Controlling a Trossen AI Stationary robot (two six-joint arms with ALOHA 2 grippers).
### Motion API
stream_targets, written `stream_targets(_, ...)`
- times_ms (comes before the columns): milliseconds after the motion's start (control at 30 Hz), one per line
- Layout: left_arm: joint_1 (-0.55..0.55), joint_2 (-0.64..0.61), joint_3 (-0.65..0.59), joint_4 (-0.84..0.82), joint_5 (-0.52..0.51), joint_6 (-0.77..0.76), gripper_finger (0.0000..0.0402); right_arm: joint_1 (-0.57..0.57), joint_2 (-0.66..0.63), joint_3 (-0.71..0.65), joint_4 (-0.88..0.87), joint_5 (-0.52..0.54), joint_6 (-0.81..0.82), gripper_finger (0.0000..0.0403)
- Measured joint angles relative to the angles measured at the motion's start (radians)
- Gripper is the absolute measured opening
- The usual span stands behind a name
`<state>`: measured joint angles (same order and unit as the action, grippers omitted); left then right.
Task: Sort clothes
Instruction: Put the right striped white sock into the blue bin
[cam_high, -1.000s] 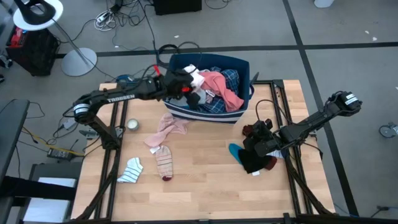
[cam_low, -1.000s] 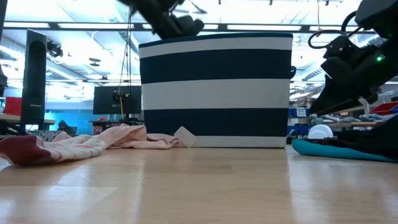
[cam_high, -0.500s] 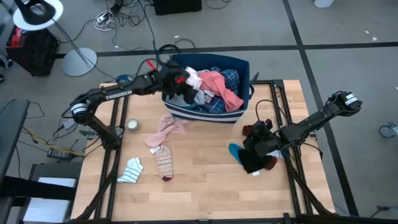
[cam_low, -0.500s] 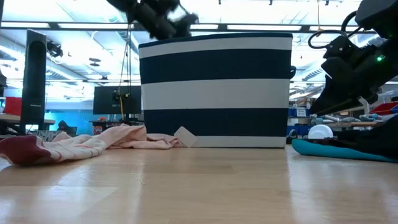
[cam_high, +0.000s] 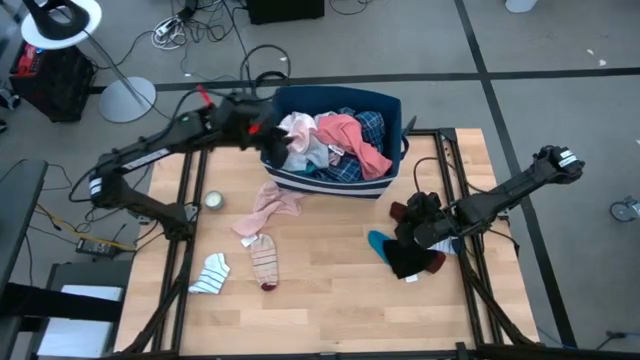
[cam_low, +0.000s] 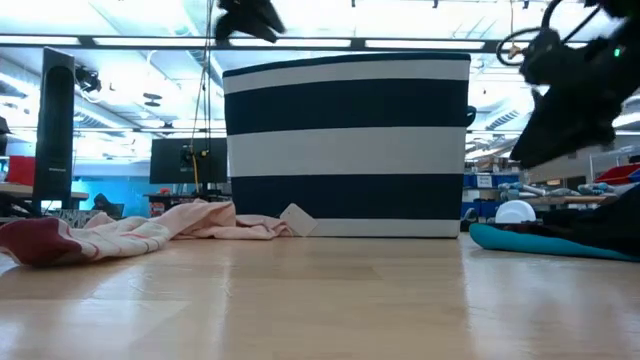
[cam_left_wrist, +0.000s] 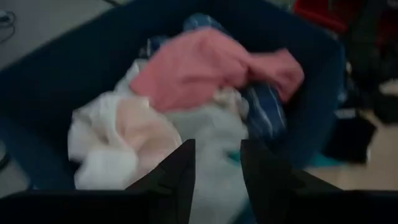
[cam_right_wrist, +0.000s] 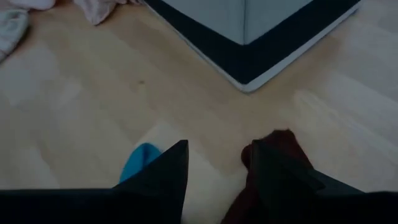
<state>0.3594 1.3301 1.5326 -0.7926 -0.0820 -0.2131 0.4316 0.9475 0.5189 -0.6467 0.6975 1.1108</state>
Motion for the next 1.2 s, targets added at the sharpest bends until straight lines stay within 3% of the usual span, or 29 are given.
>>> stream_targets(167,-0.088,-0.08,-0.018,-0.141,-0.075,-0.043,0.0133,0.048,-0.032,0.122,-0.248,-0.055,0.132,0.0175)
stream_targets(400,-0.297,-0.251,-0.224,-0.08,-0.297,-0.167,0.0133,0.157,-0.024,0.227,-0.582,-0.131,0.415,0.0173)
stream_targets(533,-0.417,-0.364,-0.39,0.013,-0.335,-0.231,0.0133,0.219,-0.01,0.219,-0.611,-0.24,0.538,0.0172)
stream_targets(633,-0.494,-0.448,-0.513,0.098,-0.349,-0.285,0.0133,0.275,0.017,0.219,-0.612,-0.265,0.609,0.0172)
stream_targets(800,-0.594,-0.544,-0.682,0.217,-0.457,-0.342,0.0133,0.342,0.072,0.219,-0.613,-0.332,0.721,0.0172)
stream_targets(1000,-0.644,-0.581,-0.83,0.383,-0.527,-0.356,0.0133,0.351,0.17,0.219,-0.601,-0.354,0.732,0.0172)
stream_targets(1200,-0.657,-0.583,-0.918,0.469,-0.53,-0.378,0.0133,0.331,0.255,0.219,-0.556,-0.354,0.729,0.0165)
